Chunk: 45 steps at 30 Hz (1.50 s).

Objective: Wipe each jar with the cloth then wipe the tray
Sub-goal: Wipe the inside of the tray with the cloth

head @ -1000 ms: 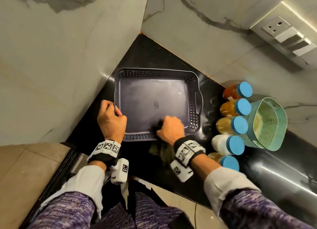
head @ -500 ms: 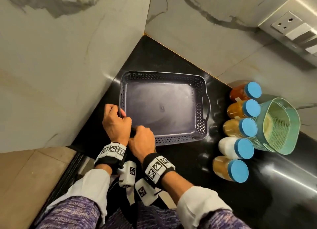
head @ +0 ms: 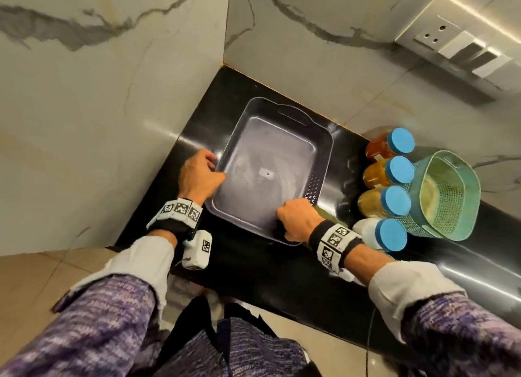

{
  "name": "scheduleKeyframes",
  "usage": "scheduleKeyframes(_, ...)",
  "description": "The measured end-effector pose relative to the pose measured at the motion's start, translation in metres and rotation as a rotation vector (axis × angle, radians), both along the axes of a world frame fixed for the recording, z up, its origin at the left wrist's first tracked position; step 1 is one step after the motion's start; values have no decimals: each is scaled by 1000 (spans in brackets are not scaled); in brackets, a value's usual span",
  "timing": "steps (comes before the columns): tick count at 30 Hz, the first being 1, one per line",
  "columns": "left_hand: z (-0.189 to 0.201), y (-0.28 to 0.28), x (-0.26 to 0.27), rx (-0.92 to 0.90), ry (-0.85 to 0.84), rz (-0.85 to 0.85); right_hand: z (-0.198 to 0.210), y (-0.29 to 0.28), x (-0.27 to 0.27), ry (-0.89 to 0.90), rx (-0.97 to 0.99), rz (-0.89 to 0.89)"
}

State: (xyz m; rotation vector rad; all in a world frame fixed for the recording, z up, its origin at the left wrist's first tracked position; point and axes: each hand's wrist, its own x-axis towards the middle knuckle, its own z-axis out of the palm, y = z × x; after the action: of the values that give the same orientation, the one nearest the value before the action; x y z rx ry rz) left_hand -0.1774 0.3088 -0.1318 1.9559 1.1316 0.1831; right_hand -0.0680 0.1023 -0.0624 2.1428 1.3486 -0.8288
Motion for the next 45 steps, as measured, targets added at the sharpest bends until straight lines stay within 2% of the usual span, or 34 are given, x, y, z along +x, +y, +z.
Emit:
scheduleKeyframes(2,-7,-10,6,-23,4,-14,2,-6,6,-16,-10,-8)
scheduleKeyframes(5,-12,-25,5,27,-100,163,-1,-15,6,-40,37,-90)
scheduleKeyframes(7,-15,-33,3,73,-152,234,-8,-23,0,-29,106,-256)
scheduleKeyframes(11,-16,-42,-1,38,-191,343,-22,-25,-33,45,240,-702)
scheduleKeyframes(14,-17,-44,-3,20,-197,366,-31,-16,-51,115,317,-904)
scheduleKeyframes(24,-24,-48,-6,1,-194,289,-55,71,-87,412,504,-1156)
scheduleKeyframes(28,-19,-50,-9,20,-170,198,-54,57,-74,539,440,-1202)
scheduleKeyframes(31,-19,-54,-10,69,-170,129,-39,34,-49,680,468,-1395)
scheduleKeyframes(33,-19,-54,-11,79,-170,110,-23,17,-24,661,542,-1556)
scheduleKeyframes(35,-18,-56,-11,75,-152,121,-9,-3,4,572,625,-1631)
scheduleKeyframes(37,-17,-61,-12,76,-156,157,2,-18,33,428,712,-1632)
scheduleKeyframes(38,-16,-64,-13,79,-164,179,6,-22,45,327,727,-1579)
scheduleKeyframes(42,-15,-82,-15,84,-173,212,20,-13,62,-161,557,-1210)
scheduleKeyframes(45,-14,-89,-15,71,-157,224,-4,3,45,-228,353,-953)
